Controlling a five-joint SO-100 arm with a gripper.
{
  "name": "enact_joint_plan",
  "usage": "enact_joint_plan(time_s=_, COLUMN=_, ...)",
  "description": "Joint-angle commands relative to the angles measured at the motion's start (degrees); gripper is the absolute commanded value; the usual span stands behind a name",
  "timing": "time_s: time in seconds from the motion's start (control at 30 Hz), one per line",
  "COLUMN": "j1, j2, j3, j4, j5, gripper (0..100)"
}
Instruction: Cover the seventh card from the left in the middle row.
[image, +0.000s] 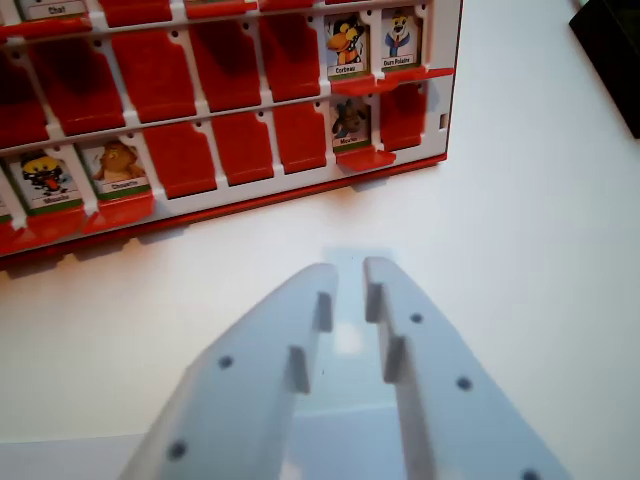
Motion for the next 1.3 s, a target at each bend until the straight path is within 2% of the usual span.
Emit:
enact_joint_plan(time_s=0.0, j1=1.5, j2=-7.5, j3=-3.9, j4=-6.6, j5=-0.7, gripper=3)
enact_joint_plan(time_s=0.43, j1=3.3, j2=-26.0, j3=-8.6, j4=-18.4, j5=-0.53, gripper=3)
enact_joint_plan(time_s=0.9, j1=5.5, j2=-45.0, j3=-22.1, j4=-22.9, j5=-0.44, gripper=3)
enact_joint_plan(time_s=1.27, j1=5.8, j2=-49.9, j3=-23.5, j4=-25.8, j5=-0.62, gripper=3)
